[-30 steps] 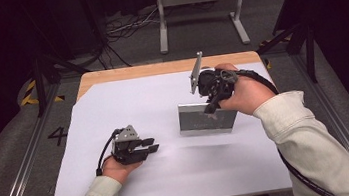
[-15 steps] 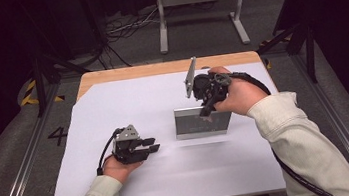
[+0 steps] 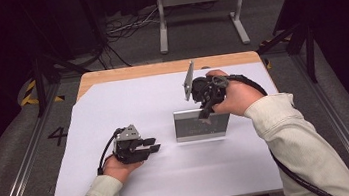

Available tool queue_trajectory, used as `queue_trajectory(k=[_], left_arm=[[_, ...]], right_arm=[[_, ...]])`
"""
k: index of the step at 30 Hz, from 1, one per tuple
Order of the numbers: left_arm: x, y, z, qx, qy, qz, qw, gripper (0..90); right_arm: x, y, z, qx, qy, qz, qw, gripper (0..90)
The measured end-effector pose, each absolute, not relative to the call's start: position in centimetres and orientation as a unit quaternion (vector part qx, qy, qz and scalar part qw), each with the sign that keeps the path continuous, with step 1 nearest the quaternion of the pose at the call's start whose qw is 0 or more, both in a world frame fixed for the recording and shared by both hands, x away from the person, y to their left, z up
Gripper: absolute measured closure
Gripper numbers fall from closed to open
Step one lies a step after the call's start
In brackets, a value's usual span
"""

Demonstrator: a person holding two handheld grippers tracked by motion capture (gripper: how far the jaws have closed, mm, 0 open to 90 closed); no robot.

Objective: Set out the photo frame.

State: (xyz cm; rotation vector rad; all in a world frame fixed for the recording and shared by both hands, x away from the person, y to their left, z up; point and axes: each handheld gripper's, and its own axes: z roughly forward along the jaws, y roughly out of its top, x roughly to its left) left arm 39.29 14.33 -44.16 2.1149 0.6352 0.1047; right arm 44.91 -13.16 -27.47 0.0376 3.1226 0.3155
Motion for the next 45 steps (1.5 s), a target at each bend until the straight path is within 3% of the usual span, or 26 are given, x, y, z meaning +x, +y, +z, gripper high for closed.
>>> queue_trajectory(k=[27, 45], left_arm=[[39.4, 14.3, -44.2, 0.855, 0.257, 0.041, 0.448, 64.3], [39.4, 14.2, -44.2, 0.856, 0.256, 0.04, 0.447, 64.1]], right_arm=[[45.7, -13.5, -28.9, 0.01, 0.996, 0.089, -0.009, 83.6], [46.3, -13.9, -29.0, 0.027, 0.994, 0.103, 0.013, 78.8]])
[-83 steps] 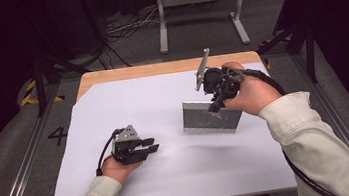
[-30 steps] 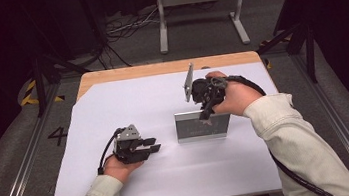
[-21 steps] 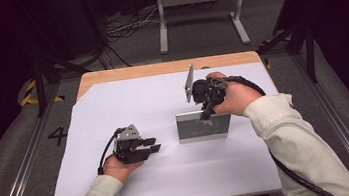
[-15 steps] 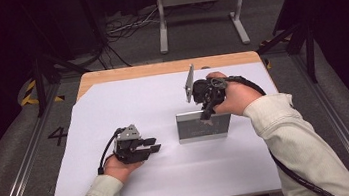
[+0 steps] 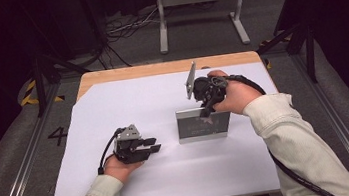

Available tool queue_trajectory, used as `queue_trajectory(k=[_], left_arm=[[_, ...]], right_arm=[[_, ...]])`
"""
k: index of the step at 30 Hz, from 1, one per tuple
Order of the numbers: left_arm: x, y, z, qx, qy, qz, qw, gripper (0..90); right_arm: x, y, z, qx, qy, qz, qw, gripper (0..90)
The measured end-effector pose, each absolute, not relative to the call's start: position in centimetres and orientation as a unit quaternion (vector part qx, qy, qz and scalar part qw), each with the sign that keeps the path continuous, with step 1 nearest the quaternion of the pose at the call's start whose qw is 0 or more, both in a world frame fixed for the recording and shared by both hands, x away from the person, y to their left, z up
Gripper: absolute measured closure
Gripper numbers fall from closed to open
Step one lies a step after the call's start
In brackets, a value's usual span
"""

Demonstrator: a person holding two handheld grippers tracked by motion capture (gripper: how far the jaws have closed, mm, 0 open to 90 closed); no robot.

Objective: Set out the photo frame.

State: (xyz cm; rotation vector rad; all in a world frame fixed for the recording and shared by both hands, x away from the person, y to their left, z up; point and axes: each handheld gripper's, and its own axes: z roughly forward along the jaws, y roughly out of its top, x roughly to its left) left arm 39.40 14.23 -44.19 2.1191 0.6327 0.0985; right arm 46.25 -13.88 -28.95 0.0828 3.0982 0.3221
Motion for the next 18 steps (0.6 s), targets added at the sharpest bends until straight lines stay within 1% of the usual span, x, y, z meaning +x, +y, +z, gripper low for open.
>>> queue_trajectory(k=[11, 15, 18], left_arm=[[39.39, 14.17, -44.21, 0.856, 0.256, 0.037, 0.447, 63.7], [39.42, 14.15, -44.24, 0.856, 0.257, 0.038, 0.447, 63.4], [39.4, 14.18, -44.23, 0.855, 0.259, 0.036, 0.447, 63.2]], right_arm=[[46.36, -13.77, -28.97, 0.051, 0.991, 0.114, 0.042, 63.6], [46.49, -13.74, -28.95, 0.052, 0.99, 0.119, 0.046, 61.3], [46.53, -13.67, -28.83, 0.053, 0.989, 0.123, 0.054, 57.4]])
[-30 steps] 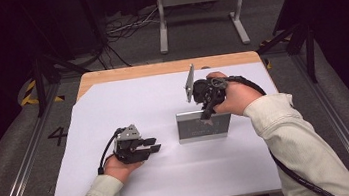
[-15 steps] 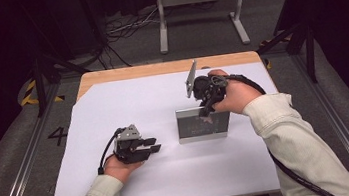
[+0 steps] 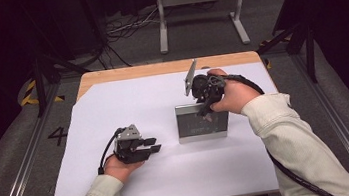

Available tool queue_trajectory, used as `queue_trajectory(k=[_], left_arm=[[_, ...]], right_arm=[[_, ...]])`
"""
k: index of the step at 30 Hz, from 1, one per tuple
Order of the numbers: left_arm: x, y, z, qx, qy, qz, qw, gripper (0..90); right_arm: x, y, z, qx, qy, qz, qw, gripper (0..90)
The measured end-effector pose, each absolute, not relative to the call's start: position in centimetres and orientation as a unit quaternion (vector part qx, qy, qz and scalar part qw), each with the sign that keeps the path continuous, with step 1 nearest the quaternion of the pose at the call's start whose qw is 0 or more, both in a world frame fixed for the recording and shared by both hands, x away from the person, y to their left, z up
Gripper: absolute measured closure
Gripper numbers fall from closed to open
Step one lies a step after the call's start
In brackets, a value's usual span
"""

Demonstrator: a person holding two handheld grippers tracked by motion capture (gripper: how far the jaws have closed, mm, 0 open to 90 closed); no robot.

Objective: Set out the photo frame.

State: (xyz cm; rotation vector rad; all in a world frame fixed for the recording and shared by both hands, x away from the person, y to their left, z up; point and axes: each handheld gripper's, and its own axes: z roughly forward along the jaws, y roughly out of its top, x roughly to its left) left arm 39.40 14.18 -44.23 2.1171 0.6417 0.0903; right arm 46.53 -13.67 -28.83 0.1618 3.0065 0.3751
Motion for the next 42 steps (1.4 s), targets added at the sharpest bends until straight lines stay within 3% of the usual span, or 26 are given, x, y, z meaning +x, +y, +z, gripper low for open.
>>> queue_trajectory(k=[21, 42], left_arm=[[39.4, 14.5, -44.1, 0.853, 0.261, 0.039, 0.45, 60.8], [39.6, 15.0, -43.9, 0.853, 0.267, 0.034, 0.447, 57.5]], right_arm=[[46.3, -15.5, -27.4, 0.078, 0.985, 0.138, 0.075, 51.9], [45.4, -20.6, -25.9, 0.116, 0.975, 0.161, 0.095, 51.9]])
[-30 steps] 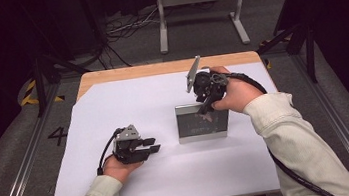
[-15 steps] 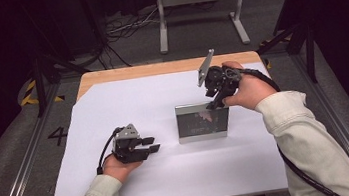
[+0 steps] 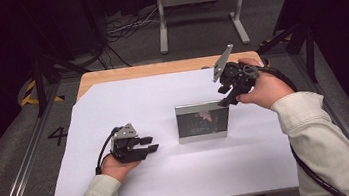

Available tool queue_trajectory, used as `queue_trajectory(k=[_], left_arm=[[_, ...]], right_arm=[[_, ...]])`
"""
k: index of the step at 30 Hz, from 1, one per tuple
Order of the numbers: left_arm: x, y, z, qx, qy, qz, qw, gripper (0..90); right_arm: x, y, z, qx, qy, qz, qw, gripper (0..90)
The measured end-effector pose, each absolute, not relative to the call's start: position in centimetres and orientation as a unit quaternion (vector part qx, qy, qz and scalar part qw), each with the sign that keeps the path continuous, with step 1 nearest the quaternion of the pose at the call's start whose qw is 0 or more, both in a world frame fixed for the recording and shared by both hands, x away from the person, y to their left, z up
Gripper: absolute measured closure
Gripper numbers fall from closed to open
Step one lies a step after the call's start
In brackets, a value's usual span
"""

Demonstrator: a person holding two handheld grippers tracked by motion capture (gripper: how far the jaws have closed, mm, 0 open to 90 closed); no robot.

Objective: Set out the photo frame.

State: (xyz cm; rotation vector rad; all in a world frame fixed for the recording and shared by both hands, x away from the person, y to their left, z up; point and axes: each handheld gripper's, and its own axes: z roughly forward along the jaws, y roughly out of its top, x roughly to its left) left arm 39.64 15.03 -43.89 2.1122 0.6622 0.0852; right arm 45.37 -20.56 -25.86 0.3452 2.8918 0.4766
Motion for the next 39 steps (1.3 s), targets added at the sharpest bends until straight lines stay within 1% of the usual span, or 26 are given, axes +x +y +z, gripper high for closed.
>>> queue_trajectory(k=[14, 24, 39], left_arm=[[39.7, 15.3, -44.0, 0.849, 0.278, 0.039, 0.448, 53.6], [39.7, 15.3, -44.0, 0.848, 0.281, 0.039, 0.447, 52.7], [39.8, 15.4, -44.1, 0.848, 0.283, 0.041, 0.447, 51.9]], right_arm=[[45.0, -23.8, -25.8, 0.14, 0.967, 0.181, 0.11, 51.6], [44.9, -25.1, -26.5, 0.155, 0.964, 0.19, 0.109, 51.0], [44.6, -27.7, -29.5, 0.19, 0.952, 0.216, 0.107, 50.8]])
